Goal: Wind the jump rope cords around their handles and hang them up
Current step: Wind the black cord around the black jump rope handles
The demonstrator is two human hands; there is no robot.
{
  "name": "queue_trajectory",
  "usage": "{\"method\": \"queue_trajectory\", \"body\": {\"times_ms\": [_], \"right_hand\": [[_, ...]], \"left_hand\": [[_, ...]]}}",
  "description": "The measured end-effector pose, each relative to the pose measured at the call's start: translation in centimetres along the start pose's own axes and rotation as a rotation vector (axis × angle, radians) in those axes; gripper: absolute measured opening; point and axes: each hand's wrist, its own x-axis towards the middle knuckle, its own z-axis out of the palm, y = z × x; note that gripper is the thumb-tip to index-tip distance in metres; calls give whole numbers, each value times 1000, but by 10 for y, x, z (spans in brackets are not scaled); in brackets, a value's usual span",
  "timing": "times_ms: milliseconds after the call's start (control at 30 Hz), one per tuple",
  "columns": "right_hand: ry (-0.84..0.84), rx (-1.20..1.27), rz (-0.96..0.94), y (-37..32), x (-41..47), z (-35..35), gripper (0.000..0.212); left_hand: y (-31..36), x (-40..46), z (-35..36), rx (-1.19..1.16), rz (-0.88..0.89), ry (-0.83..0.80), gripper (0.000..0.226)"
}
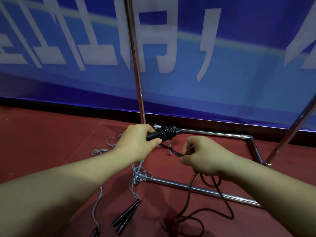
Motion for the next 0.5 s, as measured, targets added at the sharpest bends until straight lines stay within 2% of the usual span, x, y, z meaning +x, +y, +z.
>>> {"method": "queue_trajectory", "body": {"times_ms": [267,500], "right_hand": [[42,-90,-31,8,5,-8,10],[-112,22,-114,11,7,-7,22]], "left_hand": [[5,-1,-2,-79,34,61,15],[8,2,2,-175,-10,80,17]]}}
